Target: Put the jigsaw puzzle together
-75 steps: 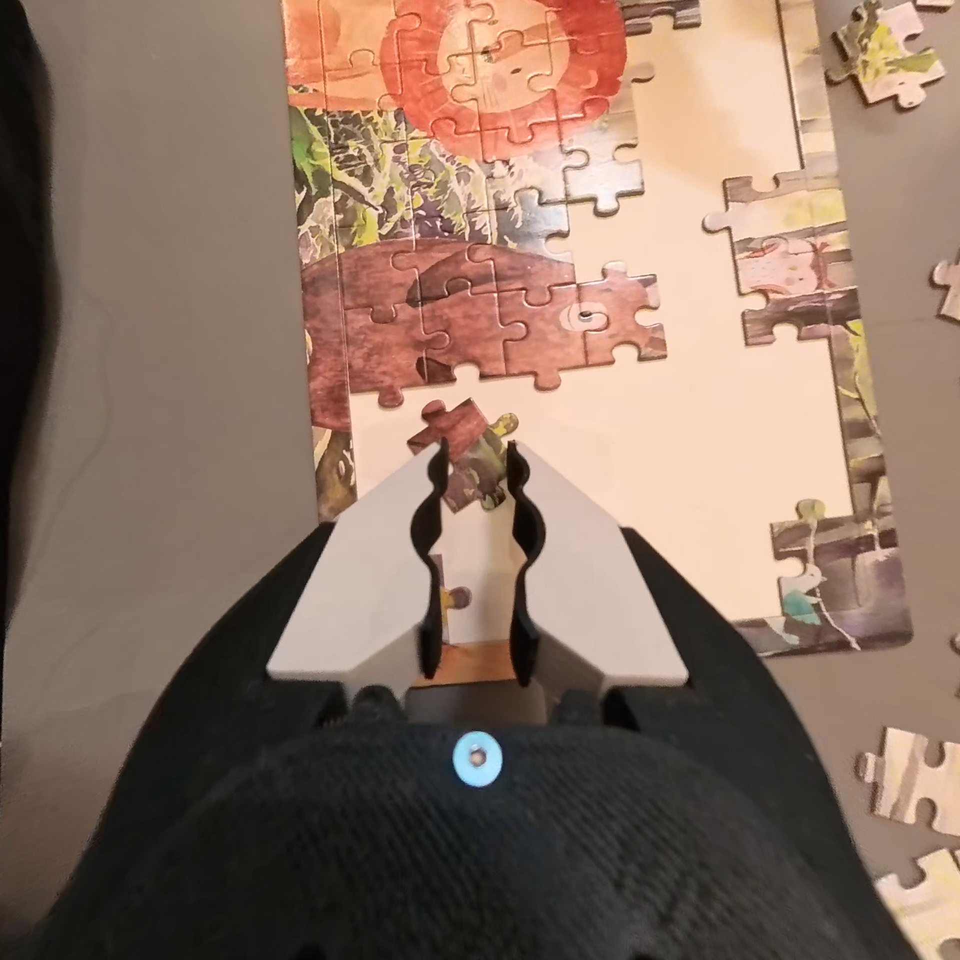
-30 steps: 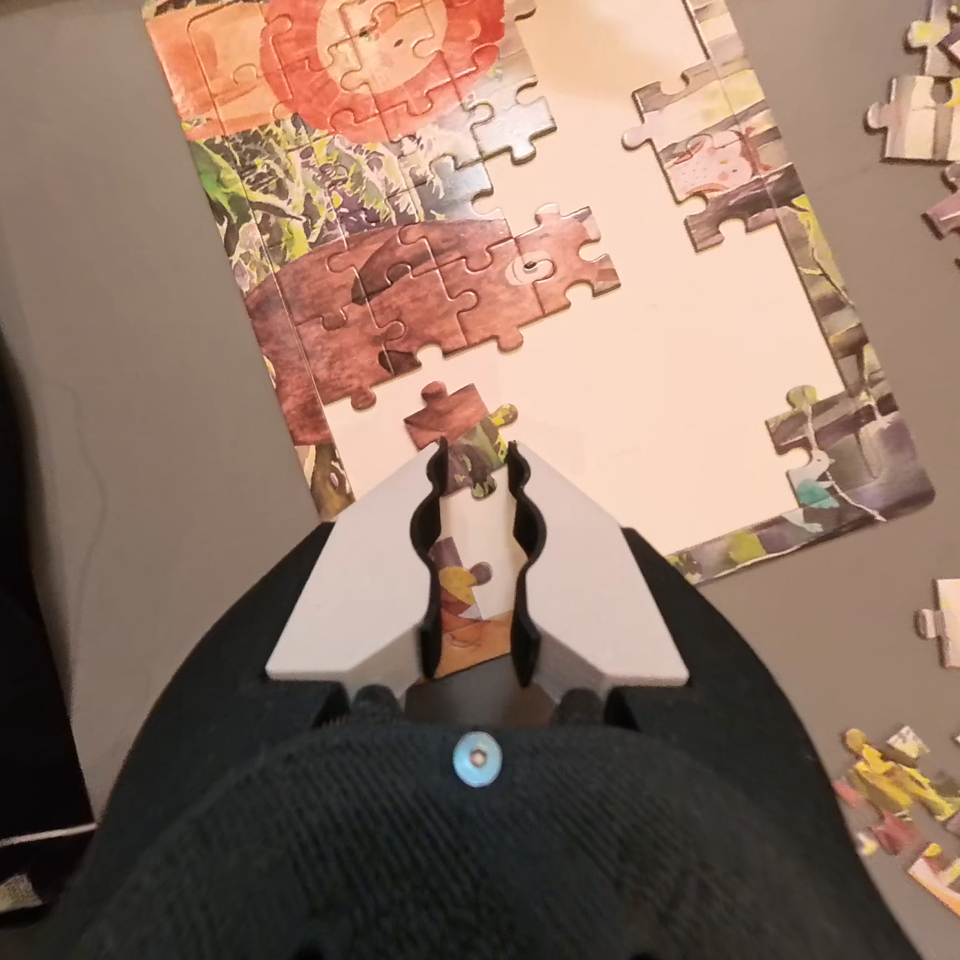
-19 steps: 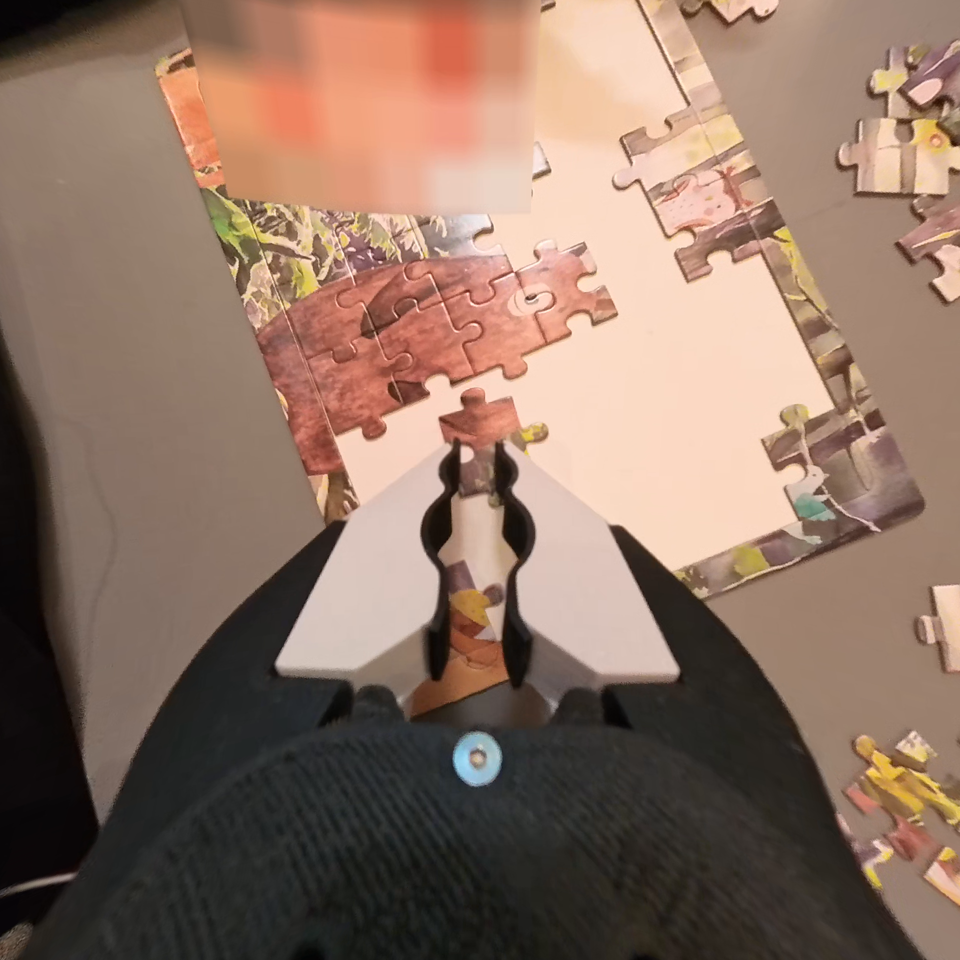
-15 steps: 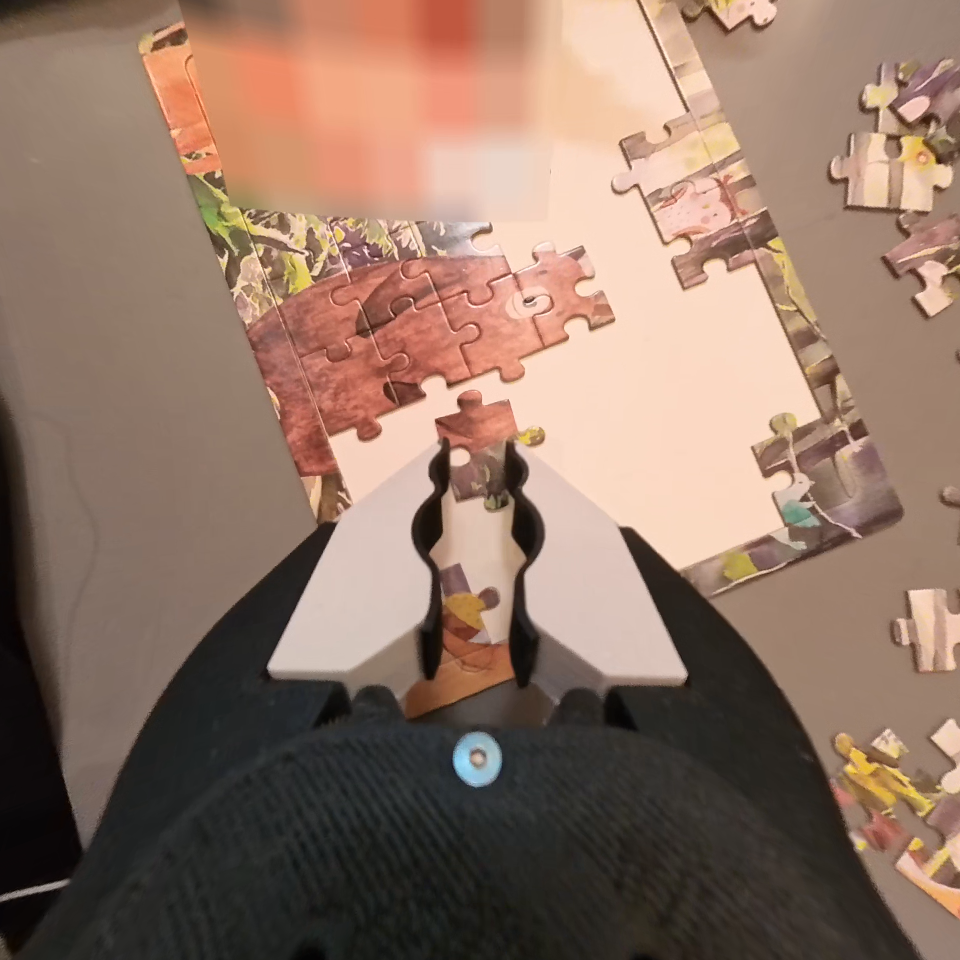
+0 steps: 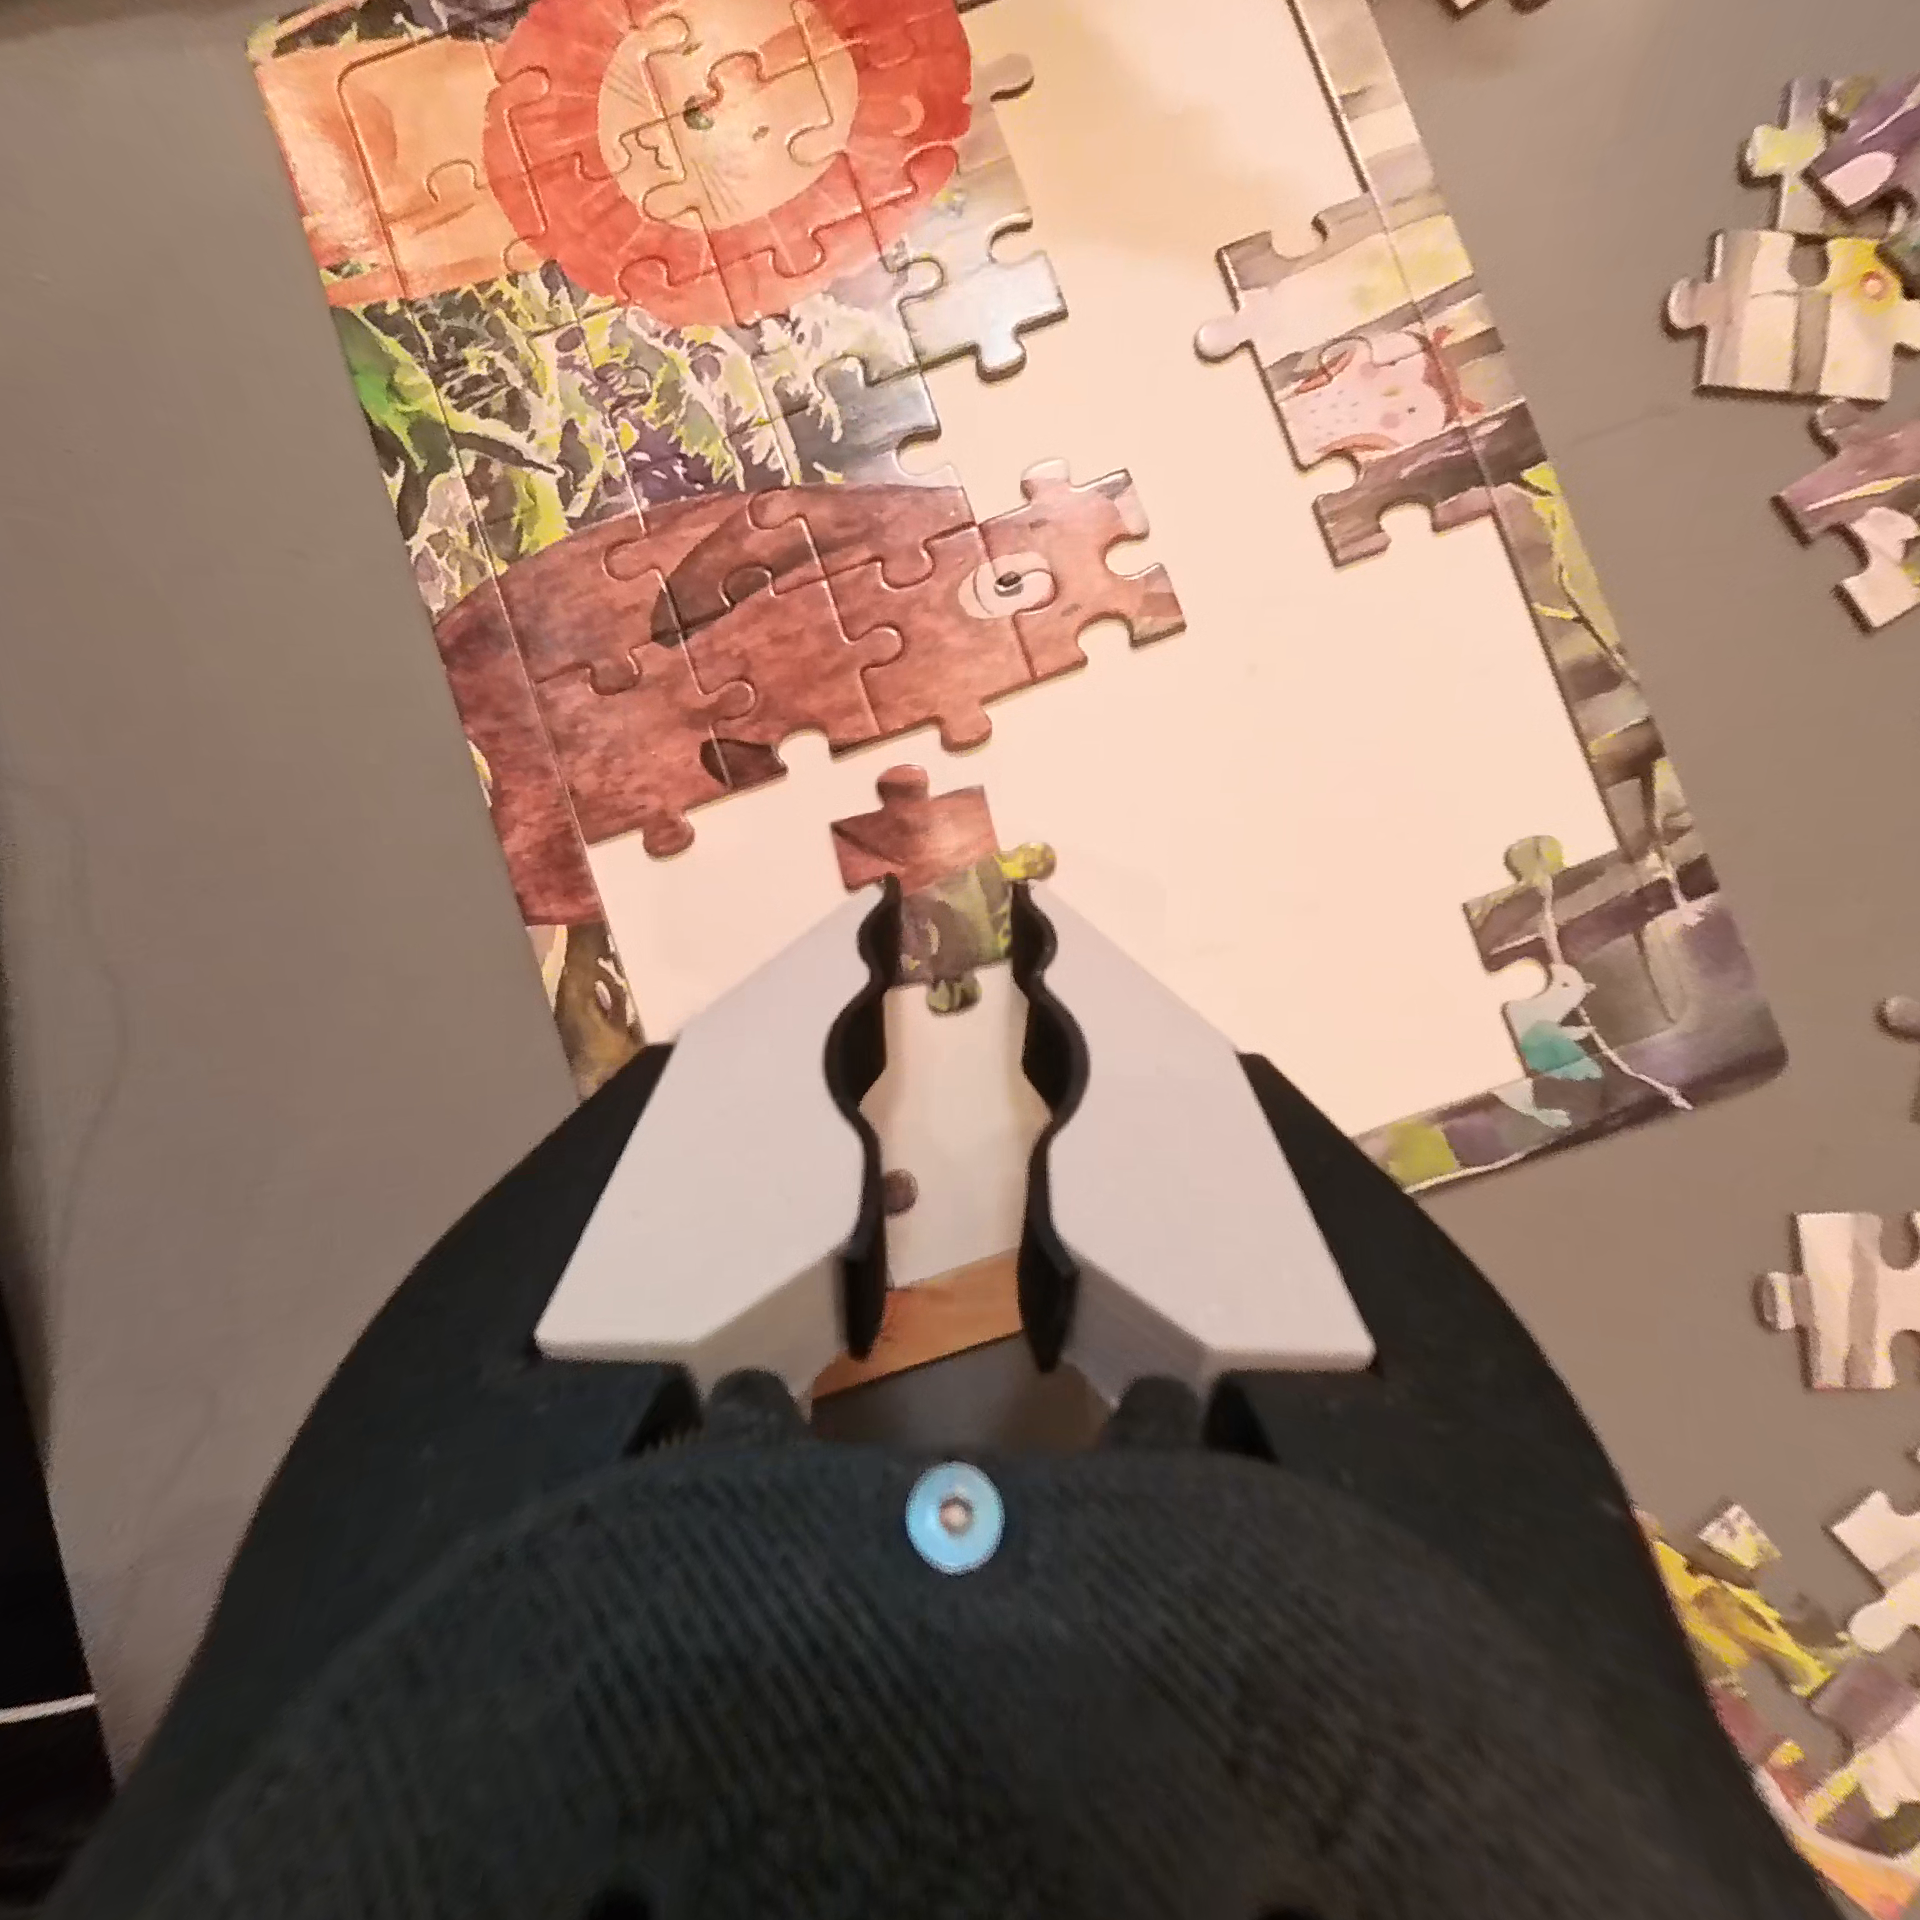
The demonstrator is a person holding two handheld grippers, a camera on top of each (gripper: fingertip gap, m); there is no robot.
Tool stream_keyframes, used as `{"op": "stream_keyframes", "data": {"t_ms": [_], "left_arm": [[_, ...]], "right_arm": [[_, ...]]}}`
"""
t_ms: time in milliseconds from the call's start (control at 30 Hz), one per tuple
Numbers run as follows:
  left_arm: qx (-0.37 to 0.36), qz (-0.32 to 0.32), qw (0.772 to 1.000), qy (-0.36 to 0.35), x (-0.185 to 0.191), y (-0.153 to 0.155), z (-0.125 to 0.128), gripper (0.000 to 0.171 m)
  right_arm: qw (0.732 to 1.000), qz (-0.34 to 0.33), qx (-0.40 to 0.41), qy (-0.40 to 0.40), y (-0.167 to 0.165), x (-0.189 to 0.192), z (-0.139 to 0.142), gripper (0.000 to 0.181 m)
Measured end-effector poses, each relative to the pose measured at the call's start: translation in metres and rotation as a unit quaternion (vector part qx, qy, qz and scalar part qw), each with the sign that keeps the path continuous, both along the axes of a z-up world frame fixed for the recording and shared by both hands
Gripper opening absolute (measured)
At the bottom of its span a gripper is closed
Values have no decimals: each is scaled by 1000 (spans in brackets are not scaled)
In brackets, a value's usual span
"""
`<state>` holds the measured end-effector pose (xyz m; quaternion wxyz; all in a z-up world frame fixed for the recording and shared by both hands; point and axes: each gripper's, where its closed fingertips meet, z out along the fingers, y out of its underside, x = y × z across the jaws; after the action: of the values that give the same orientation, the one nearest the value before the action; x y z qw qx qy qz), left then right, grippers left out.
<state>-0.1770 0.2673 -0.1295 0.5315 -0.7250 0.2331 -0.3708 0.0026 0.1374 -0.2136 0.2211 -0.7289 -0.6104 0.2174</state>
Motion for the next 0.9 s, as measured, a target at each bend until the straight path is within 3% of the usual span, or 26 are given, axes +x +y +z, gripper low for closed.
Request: {"op": "stream_keyframes", "data": {"t_ms": [433,833,900], "left_arm": [[0,0,1000,-1,0,0,0,38],[-1,0,1000,-1,0,0,0,38],[-1,-1,1000,-1,0,0,0,38]], "right_arm": [[999,-11,35,-11,-1,0,1,17],[999,26,30,-1,-17,-12,5,17],[999,30,37,-9,-17,-12,4,10]]}}
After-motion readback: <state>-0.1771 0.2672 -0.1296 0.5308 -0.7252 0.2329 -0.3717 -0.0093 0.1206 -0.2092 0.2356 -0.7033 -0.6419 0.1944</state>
